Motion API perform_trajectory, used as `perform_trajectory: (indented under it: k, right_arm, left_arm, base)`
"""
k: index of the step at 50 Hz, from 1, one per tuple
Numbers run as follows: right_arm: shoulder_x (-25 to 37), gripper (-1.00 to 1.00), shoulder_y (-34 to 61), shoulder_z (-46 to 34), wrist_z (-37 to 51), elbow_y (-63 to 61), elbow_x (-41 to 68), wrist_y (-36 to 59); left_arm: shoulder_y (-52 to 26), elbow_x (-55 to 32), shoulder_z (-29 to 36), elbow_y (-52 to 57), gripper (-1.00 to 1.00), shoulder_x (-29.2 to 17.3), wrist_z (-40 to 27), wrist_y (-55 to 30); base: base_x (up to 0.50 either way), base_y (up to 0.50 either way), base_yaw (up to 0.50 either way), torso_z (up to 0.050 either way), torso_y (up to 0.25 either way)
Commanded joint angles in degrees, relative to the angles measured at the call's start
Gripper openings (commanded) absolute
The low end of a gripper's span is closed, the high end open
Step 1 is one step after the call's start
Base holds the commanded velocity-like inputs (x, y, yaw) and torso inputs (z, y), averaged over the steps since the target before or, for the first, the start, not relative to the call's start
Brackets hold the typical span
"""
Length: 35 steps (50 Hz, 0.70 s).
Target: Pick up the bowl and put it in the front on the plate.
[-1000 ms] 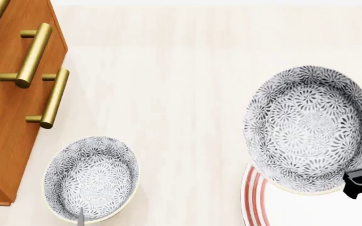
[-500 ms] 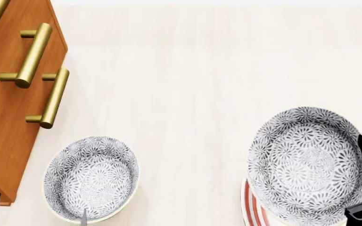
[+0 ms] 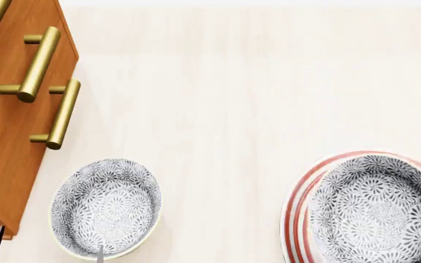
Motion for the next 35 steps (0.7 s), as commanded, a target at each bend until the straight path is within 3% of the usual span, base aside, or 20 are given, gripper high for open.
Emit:
perform_trajectory:
  k: [1,35]
  right_arm:
    - [-1.43,-1.00,-2.91,-0.37,-1.40,3.02,-2.68,-2.43]
    - [-3.87,-1.00,-1.84,-5.33,-1.69,8.74,-6.31,-5.62]
  left_arm:
    - [-0.16,-0.32,0.11,-0.15,1.00,-0.13,-0.01,-0.45]
    - [-0.18,-0.46,0.48,0.30,1.00,-0.71,-0.43,-1.02]
  base:
    - [0.00,0.00,0.00,0.000,0.000]
    - [0.00,0.00,0.00,0.000,0.000]
